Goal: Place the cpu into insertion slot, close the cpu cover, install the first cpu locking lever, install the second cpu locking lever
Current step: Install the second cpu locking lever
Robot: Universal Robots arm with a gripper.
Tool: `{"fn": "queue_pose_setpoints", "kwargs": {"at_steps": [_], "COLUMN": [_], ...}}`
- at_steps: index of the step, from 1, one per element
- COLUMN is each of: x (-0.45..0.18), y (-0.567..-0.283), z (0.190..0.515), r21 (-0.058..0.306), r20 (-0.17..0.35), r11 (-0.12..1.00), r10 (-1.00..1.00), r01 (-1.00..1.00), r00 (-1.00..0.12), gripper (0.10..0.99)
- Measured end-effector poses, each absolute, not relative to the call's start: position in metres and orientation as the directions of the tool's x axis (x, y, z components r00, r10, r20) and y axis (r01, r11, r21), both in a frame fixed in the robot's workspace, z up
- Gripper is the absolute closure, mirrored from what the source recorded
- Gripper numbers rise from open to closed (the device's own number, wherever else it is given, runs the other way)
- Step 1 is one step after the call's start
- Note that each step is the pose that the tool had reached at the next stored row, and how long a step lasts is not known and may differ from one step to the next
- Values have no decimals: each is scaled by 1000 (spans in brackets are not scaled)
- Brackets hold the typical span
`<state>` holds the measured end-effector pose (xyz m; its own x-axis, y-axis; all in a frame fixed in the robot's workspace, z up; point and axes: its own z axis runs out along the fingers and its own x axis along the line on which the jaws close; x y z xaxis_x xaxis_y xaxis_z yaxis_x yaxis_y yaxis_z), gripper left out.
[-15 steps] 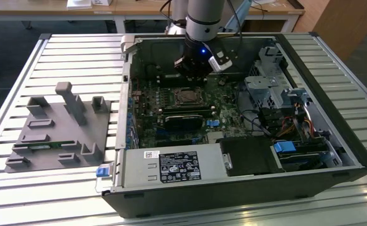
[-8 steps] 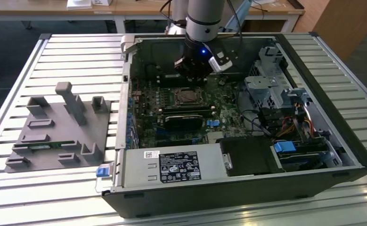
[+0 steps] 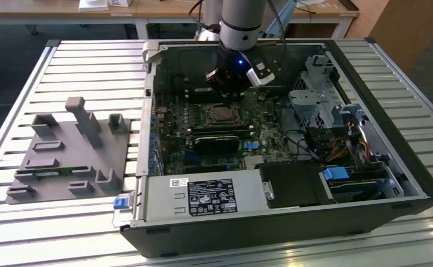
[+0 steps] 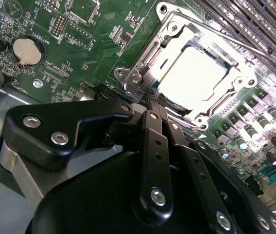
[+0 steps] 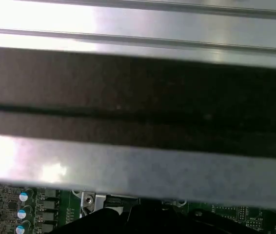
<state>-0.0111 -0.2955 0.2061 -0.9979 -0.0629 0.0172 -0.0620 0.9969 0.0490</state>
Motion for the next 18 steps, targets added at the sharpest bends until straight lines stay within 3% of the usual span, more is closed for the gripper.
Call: {"fn": "queue_pose_setpoints", "kwargs": {"at_steps": [10,18], "x": [-11,-11], "y": [-302,-302], "z": [207,228], "r21": [49,49], "r20": [17,17], "r11": [997,997], "r10": [-63,-63], "r01": [-62,-62], "r00": [-998,-998], "gripper": [980,980]}}
